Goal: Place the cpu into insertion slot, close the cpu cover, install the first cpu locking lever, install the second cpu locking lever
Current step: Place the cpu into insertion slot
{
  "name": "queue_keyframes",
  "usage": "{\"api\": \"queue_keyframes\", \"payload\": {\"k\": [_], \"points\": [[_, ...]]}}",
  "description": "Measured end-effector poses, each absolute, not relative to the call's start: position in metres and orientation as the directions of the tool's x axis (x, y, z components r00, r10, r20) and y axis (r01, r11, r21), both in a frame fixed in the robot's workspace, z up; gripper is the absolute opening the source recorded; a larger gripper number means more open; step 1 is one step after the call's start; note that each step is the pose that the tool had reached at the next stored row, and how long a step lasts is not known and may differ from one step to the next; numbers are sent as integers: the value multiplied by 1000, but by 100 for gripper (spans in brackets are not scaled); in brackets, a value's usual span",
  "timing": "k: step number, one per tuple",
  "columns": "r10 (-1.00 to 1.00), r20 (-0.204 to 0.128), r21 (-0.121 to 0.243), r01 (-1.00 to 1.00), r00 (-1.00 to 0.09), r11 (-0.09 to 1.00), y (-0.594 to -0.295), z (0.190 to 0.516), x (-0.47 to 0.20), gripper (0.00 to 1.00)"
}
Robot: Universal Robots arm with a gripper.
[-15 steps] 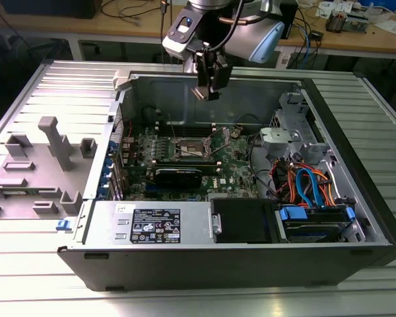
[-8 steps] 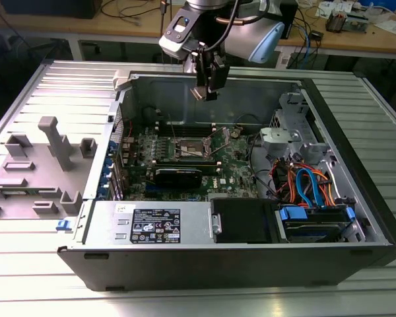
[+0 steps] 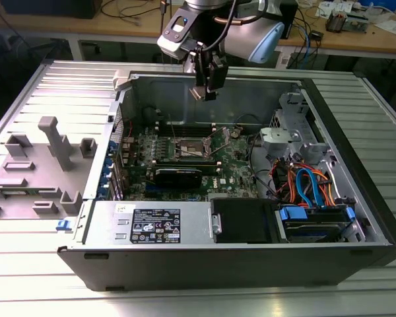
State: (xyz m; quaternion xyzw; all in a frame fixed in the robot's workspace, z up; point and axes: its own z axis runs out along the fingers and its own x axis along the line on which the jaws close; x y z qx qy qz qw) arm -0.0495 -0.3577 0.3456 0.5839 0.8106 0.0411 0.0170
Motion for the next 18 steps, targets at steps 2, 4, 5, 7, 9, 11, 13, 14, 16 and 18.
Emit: {"api": "queue_keyframes", "payload": {"k": [2, 4, 5, 7, 9, 11, 13, 14, 16, 18], "points": [[948, 20, 87, 945, -317, 315, -358, 346, -49, 54], [948, 20, 87, 945, -317, 314, -358, 346, -49, 54], [948, 20, 87, 945, -317, 314, -358, 346, -49, 54], [948, 20, 87, 945, -317, 314, -358, 346, -49, 54], [948, 20, 87, 945, -317, 314, -358, 346, -49, 54], [948, 20, 87, 945, -317, 314, -358, 346, -49, 54], [948, 20, 87, 945, -317, 314, -358, 346, -49, 54], [949, 20, 87, 946, -316, 313, -358, 346, -50, 54], [951, 21, 87, 948, -308, 305, -358, 346, -52, 54], [956, 20, 86, 953, -293, 291, -358, 345, -54, 54]]}}
